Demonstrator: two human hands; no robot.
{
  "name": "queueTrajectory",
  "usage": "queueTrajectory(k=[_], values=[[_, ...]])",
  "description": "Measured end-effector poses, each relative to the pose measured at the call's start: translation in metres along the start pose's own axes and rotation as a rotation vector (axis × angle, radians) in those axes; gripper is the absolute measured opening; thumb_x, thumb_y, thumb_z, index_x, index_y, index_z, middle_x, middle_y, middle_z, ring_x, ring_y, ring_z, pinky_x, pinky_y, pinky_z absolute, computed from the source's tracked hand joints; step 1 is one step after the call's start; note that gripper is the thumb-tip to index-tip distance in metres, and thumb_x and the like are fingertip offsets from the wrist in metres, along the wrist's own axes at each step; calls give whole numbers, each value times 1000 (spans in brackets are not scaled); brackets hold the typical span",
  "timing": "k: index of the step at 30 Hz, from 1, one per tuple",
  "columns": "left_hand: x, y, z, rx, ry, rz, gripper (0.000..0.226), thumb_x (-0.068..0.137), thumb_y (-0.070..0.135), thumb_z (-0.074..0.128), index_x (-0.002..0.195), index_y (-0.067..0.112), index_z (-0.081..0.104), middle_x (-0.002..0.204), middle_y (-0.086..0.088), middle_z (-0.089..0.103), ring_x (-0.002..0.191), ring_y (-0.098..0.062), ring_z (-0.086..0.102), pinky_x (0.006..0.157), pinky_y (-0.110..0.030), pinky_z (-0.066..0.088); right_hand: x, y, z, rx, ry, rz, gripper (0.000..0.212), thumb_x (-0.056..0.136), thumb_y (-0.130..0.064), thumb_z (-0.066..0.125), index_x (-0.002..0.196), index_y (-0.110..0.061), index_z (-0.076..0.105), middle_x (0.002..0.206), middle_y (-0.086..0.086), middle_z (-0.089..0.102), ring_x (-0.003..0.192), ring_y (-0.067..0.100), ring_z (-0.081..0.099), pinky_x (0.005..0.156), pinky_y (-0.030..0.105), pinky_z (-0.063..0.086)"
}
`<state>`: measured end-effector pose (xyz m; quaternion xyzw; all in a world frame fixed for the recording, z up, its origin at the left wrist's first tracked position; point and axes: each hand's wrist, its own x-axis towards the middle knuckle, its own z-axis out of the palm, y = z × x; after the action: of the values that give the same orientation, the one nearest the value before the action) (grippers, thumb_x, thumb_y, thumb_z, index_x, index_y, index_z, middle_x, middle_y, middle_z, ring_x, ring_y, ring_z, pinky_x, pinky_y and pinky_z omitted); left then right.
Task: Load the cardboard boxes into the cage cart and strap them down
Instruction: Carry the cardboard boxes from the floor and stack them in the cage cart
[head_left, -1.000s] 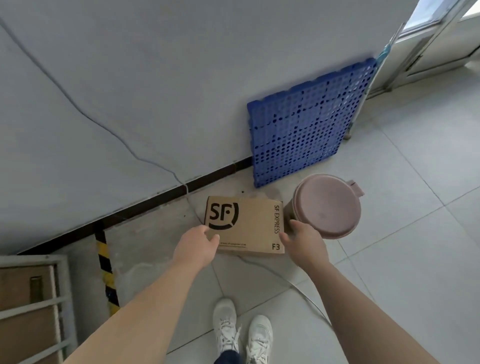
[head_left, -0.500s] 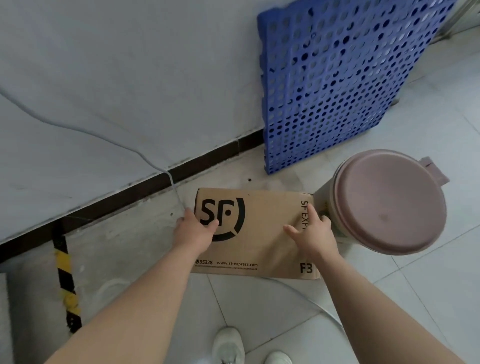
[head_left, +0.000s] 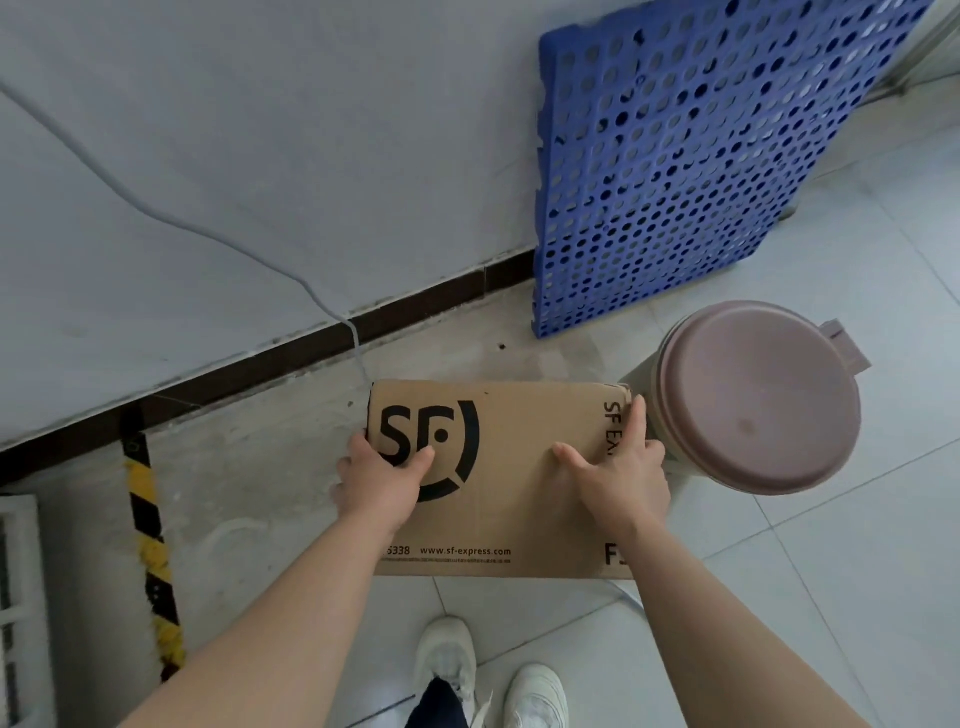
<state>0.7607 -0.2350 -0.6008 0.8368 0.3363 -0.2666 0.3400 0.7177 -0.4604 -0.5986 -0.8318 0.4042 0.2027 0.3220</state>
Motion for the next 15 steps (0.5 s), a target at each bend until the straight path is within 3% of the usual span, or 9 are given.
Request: queueTrajectory(k=[4, 7, 10, 13, 15], values=[[-49, 16, -55, -31, 65, 62, 90, 76, 53, 72, 147, 26, 24, 144, -8, 38, 132, -36, 36, 104, -56, 40, -55, -35, -40, 85, 54, 19, 111, 71, -67, 68, 153, -22, 8, 142, 14, 31, 131, 35, 37, 105, 46, 37], [-97, 32, -107, -39, 96, 83, 88, 79, 53, 70, 148, 26, 24, 146, -11, 36, 136, -38, 32, 107, -55, 35, -104, -67, -80, 161, 71, -9, 101, 70, -67, 69, 146, -18, 24, 135, 12, 35, 127, 36, 40, 104, 49, 38], [-150, 48, -163, -120, 145, 54, 86, 81, 52, 69, 148, 22, 25, 146, -15, 33, 135, -40, 30, 107, -55, 33, -156, -100, -122, 241, 55, -52, 98, 69, -67, 70, 142, -17, 29, 133, 10, 38, 123, 33, 44, 101, 47, 40], [-200, 49, -213, -250, 165, 44, 87, 76, 58, 70, 144, 17, 34, 140, -13, 42, 129, -36, 42, 102, -54, 42, -207, -131, -159, 316, 49, -129, 95, 65, -70, 71, 133, -15, 36, 125, 3, 49, 111, 26, 53, 94, 46, 47], [-233, 45, -243, -375, 187, 45, 81, 76, 55, 71, 138, 15, 39, 132, -8, 53, 120, -30, 51, 96, -48, 49, -243, -149, -181, 356, 45, -185, 81, 66, -66, 73, 119, -15, 39, 113, -2, 53, 98, 20, 54, 84, 39, 47]])
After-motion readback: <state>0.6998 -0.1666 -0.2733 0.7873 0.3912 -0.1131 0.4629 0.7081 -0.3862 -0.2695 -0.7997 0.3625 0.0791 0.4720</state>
